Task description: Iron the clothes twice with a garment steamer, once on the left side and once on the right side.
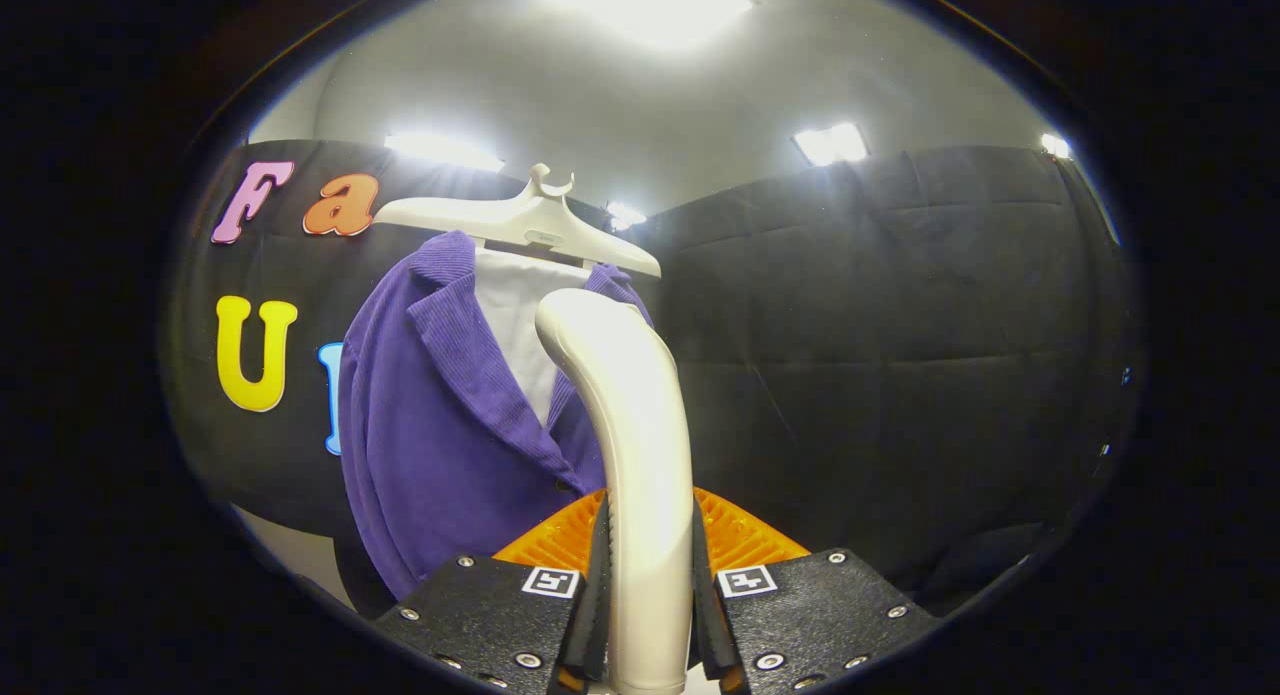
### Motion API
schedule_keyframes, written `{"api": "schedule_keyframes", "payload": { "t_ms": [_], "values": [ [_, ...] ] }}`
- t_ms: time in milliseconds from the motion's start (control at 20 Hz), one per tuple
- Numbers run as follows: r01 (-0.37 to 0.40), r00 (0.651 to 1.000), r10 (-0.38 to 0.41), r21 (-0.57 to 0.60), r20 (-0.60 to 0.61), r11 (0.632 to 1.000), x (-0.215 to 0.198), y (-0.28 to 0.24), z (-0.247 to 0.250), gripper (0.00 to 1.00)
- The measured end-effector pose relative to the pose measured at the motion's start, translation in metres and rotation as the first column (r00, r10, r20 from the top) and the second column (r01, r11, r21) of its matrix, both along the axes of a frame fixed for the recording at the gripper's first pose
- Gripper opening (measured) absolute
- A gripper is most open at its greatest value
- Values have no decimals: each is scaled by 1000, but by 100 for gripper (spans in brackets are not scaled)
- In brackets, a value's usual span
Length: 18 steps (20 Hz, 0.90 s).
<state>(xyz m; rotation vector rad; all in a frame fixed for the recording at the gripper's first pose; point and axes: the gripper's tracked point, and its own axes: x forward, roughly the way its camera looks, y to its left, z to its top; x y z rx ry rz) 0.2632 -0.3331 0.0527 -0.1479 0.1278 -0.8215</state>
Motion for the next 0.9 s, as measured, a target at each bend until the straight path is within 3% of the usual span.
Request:
{"api": "schedule_keyframes", "payload": {
  "t_ms": [350, 900],
  "values": [
    [37, 999, -36, -51, 10, 998, 51, -40, 14, 36],
    [51, 993, -53, -22, -107, 998, 93, -77, -57, 36]
  ]
}}
